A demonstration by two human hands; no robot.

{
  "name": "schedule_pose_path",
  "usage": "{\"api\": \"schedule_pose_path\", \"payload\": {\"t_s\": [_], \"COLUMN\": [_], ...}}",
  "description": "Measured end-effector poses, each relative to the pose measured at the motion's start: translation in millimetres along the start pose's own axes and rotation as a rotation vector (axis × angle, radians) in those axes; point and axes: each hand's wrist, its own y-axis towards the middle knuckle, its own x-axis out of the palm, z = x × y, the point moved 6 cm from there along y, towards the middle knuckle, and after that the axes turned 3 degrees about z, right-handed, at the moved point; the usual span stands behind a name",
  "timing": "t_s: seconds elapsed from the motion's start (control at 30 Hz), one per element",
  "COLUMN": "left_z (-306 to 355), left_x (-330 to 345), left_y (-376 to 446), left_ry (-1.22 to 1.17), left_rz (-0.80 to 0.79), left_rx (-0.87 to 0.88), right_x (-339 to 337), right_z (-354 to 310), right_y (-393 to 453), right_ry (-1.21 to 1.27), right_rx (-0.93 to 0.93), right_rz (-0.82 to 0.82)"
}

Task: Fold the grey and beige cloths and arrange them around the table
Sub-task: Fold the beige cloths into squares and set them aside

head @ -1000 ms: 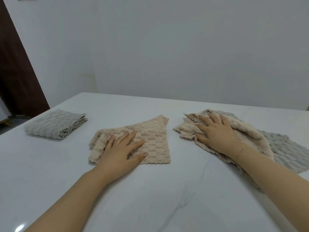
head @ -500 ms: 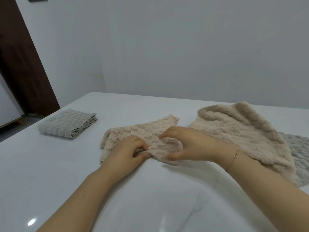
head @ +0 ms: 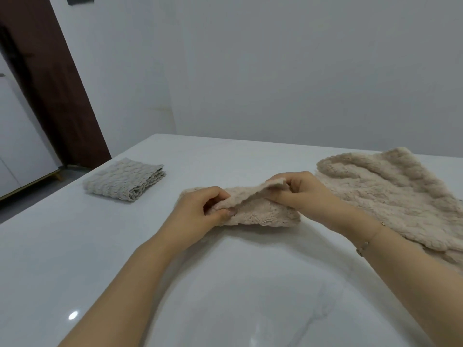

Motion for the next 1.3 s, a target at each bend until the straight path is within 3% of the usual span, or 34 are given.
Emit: {"api": "schedule_pose_path", "payload": {"t_s": [0.13, 0.3, 0.4, 0.53, 0.73, 0.97, 1.13, 1.3], "left_z": [-13.4, -24.0, -12.4, -14.0, -24.9, -28.7, -33.3, -3.2], "left_x": [-6.2, -14.0, -28.9, -36.8, -49.6, -64.6, -88.5, -120.7], "left_y": [-0.9, -3.3, -14.3, -12.2, -13.0, 0.8, 42.9, 87.0], "left_ry": [-0.109, -0.310, -0.325, -0.234, -0.282, -0.778, -0.632, -0.651], "left_rz": [-0.024, -0.056, -0.037, -0.046, -0.047, 0.198, 0.367, 0.410], "left_rx": [-0.123, -0.350, -0.301, -0.261, -0.268, -0.321, -0.341, -0.258], "right_x": [-4.5, -15.9, -10.6, -20.3, -43.4, -61.0, -77.2, -99.7], "right_z": [11.5, 15.2, -1.6, -0.9, 7.5, 9.5, -7.0, -44.9], "right_y": [0.8, 0.2, -5.5, -4.1, -8.2, -2.0, 24.7, 55.7], "right_ry": [0.228, 0.297, 0.356, 0.405, 0.457, 0.437, 0.355, 0.321], "right_rx": [0.122, 0.146, 0.106, 0.111, 0.130, 0.127, 0.107, 0.040], "right_rz": [0.121, 0.250, 0.240, 0.377, 0.515, 0.528, 0.532, 0.566]}}
